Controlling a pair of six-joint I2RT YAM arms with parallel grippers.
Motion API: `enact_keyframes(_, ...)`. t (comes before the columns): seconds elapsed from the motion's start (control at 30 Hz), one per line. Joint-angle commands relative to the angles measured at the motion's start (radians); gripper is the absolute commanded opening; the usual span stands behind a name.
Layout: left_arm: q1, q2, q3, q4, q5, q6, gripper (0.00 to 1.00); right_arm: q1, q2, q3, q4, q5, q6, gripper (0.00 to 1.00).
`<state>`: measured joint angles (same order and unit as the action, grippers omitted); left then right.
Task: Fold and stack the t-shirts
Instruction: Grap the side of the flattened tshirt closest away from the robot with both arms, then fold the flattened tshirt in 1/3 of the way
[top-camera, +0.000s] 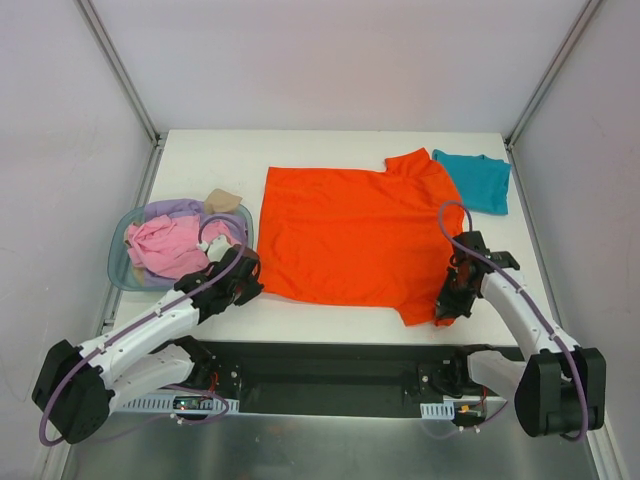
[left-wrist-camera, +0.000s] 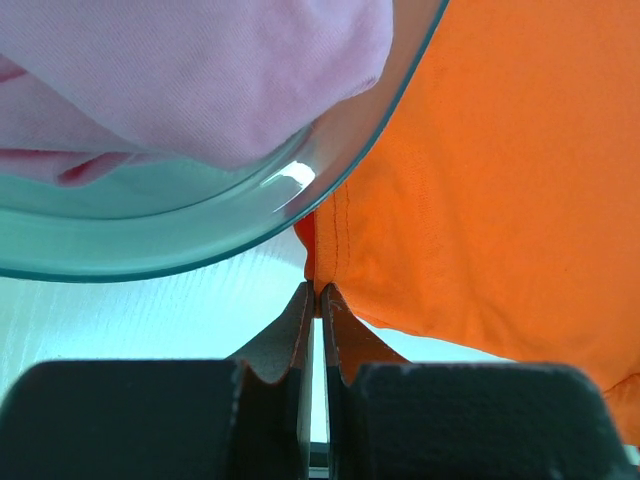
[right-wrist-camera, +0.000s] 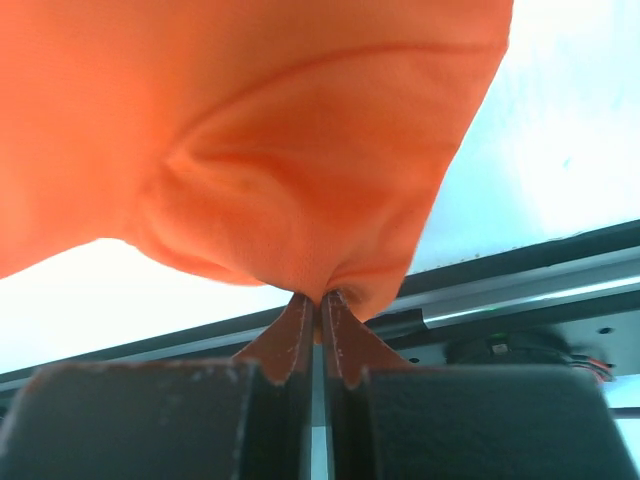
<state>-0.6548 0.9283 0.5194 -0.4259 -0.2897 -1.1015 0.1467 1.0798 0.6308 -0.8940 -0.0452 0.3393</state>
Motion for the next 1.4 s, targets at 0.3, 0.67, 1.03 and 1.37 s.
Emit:
enact_keyframes(0.3,0.02,0.135,0.192,0.003,-0.081,0.072,0.0,0.004,0.081,0.36,-0.065,0.134,-0.095,0.01)
enact_keyframes(0.67,0.119,0.352,0.352,0.03,-0.052,0.126,0.0,0.002,0.342,0.579,0.013,0.163,-0.129,0.01)
enact_keyframes(1.03,0.175,0.487,0.433,0.044,-0.032,0.14,0.0,0.002,0.587,0.788,0.035,0.195,-0.18,0.01)
enact_keyframes(1.37,0.179,0.564,0.478,0.044,-0.075,0.147,0.07,0.002,0.755,0.946,0.058,0.205,-0.25,0.02)
